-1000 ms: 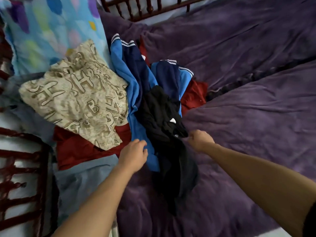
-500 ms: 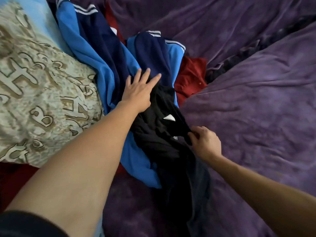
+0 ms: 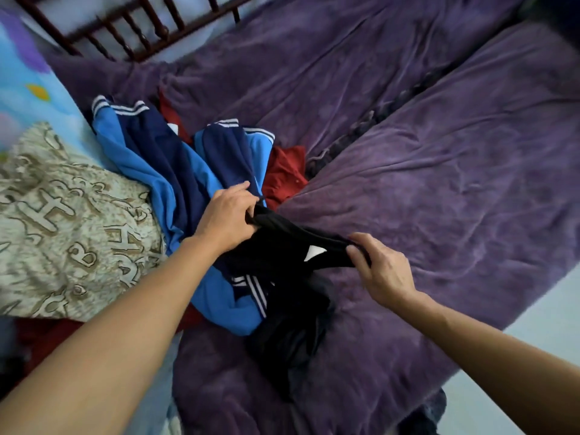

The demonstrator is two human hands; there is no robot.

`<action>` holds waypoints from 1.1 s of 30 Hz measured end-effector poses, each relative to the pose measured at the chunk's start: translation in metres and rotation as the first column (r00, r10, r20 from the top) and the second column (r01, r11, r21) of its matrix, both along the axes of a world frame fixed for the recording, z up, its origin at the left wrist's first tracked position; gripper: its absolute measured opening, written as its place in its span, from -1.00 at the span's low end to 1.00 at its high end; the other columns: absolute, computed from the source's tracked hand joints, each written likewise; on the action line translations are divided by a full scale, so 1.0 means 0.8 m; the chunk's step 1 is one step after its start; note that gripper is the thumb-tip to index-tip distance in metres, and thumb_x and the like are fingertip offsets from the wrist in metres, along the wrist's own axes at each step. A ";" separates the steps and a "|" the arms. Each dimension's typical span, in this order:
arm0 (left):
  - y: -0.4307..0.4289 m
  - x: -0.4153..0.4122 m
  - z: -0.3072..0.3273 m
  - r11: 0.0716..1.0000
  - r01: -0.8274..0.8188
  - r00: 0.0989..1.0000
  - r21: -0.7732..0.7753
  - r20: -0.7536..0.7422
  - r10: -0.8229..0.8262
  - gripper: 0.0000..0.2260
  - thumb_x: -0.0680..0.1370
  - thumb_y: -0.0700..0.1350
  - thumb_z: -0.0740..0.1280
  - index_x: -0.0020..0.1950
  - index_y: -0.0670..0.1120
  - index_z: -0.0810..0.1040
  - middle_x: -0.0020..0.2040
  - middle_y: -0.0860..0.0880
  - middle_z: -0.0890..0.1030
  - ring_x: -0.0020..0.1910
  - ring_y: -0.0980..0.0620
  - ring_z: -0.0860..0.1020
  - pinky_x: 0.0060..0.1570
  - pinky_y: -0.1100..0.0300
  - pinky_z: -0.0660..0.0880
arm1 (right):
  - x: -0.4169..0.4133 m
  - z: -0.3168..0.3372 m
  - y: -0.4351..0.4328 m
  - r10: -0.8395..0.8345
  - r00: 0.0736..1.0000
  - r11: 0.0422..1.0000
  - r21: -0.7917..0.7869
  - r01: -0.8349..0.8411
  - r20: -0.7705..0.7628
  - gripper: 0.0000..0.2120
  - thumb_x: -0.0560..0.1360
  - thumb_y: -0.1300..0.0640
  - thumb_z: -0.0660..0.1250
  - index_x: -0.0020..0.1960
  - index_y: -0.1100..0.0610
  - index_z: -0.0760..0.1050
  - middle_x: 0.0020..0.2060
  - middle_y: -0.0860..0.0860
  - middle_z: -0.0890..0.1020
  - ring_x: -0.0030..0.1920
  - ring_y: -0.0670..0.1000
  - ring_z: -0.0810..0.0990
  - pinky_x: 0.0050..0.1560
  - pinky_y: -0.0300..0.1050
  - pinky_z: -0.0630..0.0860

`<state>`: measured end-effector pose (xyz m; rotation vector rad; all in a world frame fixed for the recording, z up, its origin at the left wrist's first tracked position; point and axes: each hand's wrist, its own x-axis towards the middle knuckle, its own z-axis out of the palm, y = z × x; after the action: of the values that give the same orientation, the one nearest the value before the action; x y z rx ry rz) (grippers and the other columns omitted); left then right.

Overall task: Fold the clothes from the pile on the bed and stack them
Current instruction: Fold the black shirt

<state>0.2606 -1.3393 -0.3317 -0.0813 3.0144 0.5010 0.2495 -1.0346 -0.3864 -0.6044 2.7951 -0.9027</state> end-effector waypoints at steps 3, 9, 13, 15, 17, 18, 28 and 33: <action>0.043 0.010 0.055 0.996 -0.088 0.996 -0.024 -0.011 0.087 -0.77 0.32 -0.17 0.49 -0.22 -0.03 0.44 -0.25 -0.09 0.60 -0.13 -0.21 0.56 -0.21 0.11 0.35 | -0.005 0.039 0.048 0.155 0.981 0.987 0.059 -0.149 -0.121 -0.55 0.44 -0.22 0.37 0.25 -0.06 0.48 -0.08 -0.07 0.64 -0.15 0.07 0.65 -0.31 -0.06 0.51; 0.161 0.023 0.141 0.972 -0.091 0.992 -0.219 -0.109 0.068 -0.72 0.38 -0.07 0.47 0.03 -0.02 0.49 -0.18 -0.10 0.63 -0.16 -0.25 0.55 -0.17 0.03 0.41 | -0.038 0.108 0.169 0.172 0.921 0.985 0.051 -0.165 -0.349 -0.80 0.45 -0.02 0.45 -0.06 0.09 0.55 -0.29 -0.03 0.58 -0.29 0.09 0.61 -0.42 -0.08 0.45; 0.220 0.013 0.186 0.950 -0.162 0.987 -0.268 -0.060 0.152 -0.84 0.36 -0.13 0.47 -0.18 -0.11 0.52 -0.21 -0.17 0.55 -0.15 -0.27 0.54 -0.16 0.01 0.42 | -0.065 0.149 0.243 0.166 0.873 0.982 -0.007 -0.190 -0.458 -0.75 0.41 -0.01 0.49 -0.12 0.08 0.46 -0.37 -0.07 0.58 -0.37 0.07 0.59 -0.39 -0.12 0.44; 0.249 0.003 0.209 0.957 -0.205 0.979 -0.205 -0.065 0.196 -0.85 0.36 -0.16 0.47 -0.21 -0.12 0.51 -0.25 -0.15 0.50 -0.18 -0.24 0.52 -0.22 0.04 0.40 | -0.073 0.167 0.273 0.182 0.841 0.973 -0.030 -0.229 -0.509 -0.80 0.48 -0.06 0.36 0.01 0.04 0.50 -0.31 -0.10 0.63 -0.37 0.02 0.58 -0.38 -0.15 0.44; 0.275 -0.012 0.228 0.973 -0.215 0.974 -0.082 -0.085 0.208 -0.78 0.34 -0.21 0.47 -0.35 -0.08 0.43 -0.38 -0.06 0.45 -0.29 -0.19 0.49 -0.32 0.10 0.34 | -0.081 0.182 0.298 0.201 0.804 0.963 -0.037 -0.267 -0.559 -0.75 0.53 -0.07 0.26 0.13 -0.01 0.58 -0.27 -0.11 0.63 -0.36 -0.01 0.57 -0.38 -0.16 0.43; 0.286 -0.021 0.238 0.978 -0.207 0.972 -0.025 -0.116 0.202 -0.70 0.33 -0.24 0.46 -0.40 -0.01 0.36 -0.45 -0.02 0.41 -0.34 -0.15 0.46 -0.36 0.12 0.28 | -0.086 0.187 0.310 0.203 0.793 0.960 -0.044 -0.277 -0.574 -0.75 0.54 -0.07 0.25 0.10 -0.01 0.61 -0.29 -0.10 0.62 -0.38 -0.01 0.56 -0.39 -0.16 0.43; 0.319 -0.161 0.244 0.979 -0.135 0.991 -0.155 -0.025 0.133 -0.91 0.35 -0.32 0.36 -0.21 -0.15 0.59 -0.24 -0.22 0.57 -0.11 -0.24 0.54 -0.18 0.07 0.35 | -0.152 0.223 0.389 0.022 0.954 0.962 -0.252 -0.102 -0.299 -0.82 0.54 0.06 0.31 -0.03 0.18 0.56 0.04 0.03 0.66 -0.03 0.10 0.62 -0.02 0.01 0.54; 0.328 -0.259 0.240 0.981 -0.194 0.973 0.016 -0.127 0.195 -0.86 0.35 -0.36 0.34 -0.15 -0.18 0.59 -0.26 -0.19 0.60 -0.17 -0.20 0.57 -0.21 0.14 0.34 | -0.193 0.234 0.414 -0.143 0.980 0.920 -0.384 0.080 -0.140 -0.86 0.59 0.05 0.26 -0.06 0.12 0.48 -0.37 -0.03 0.58 -0.37 -0.05 0.53 -0.32 -0.12 0.44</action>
<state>0.0531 -1.0771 -0.1393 -0.3612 3.1479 0.5482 0.0951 -0.7036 -0.1989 -0.5950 2.8400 -1.5028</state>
